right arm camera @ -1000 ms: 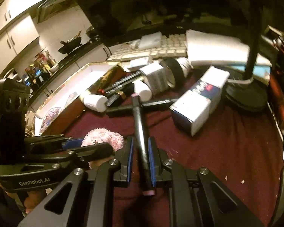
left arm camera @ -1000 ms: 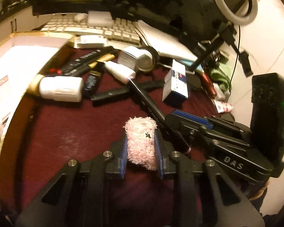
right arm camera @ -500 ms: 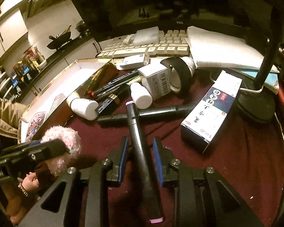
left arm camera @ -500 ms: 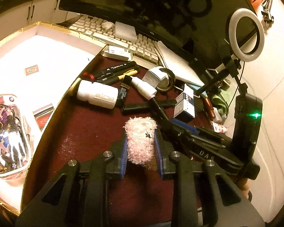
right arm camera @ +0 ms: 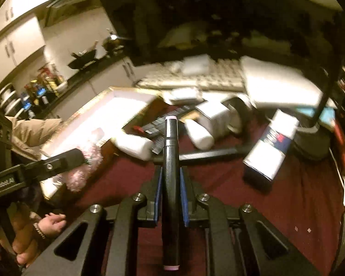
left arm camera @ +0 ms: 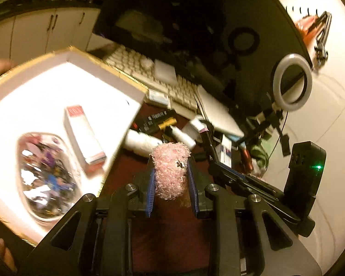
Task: Organize objects
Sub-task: 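Carry the pom-pom with the left tool while the right tool carries the marker into the tray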
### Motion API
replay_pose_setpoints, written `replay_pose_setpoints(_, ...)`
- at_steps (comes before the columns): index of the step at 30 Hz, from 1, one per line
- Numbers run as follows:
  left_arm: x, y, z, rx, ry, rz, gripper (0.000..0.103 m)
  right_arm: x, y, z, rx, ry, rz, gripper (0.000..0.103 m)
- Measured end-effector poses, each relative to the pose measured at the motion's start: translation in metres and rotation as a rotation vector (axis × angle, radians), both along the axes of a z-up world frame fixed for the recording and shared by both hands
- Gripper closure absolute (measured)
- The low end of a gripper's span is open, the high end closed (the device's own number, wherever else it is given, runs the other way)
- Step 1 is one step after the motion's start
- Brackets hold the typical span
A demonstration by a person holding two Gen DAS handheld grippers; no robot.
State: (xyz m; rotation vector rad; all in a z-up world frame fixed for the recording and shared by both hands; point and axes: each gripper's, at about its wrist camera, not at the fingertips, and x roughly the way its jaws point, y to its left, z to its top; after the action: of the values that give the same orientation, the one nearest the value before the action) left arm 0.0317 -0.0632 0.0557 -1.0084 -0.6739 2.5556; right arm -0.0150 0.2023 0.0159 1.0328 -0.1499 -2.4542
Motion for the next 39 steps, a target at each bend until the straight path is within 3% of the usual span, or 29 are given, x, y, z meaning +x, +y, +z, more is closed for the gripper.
replay_pose_setpoints(12,-0.001,-0.088,0.023,0.018,0.039,0.236,0.079,-0.043,-0.109,0.024,-0.055,0.031,0.211,0.09)
replay_pose_setpoints(19,-0.02,-0.137,0.012,-0.001,-0.009,0.363,0.079,-0.084,-0.145,0.03,-0.096,0.022,0.206,0.09)
replay_pose_setpoints(27,-0.046,-0.15,-0.026,-0.043,-0.157,0.404,0.079,-0.105,-0.162,0.009,-0.086,-0.008,0.188,0.09)
replay_pose_setpoints(39,-0.056,-0.146,-0.045,-0.071,-0.226,0.385,0.079,-0.107,-0.173,-0.012,0.011,-0.032,0.2,0.09)
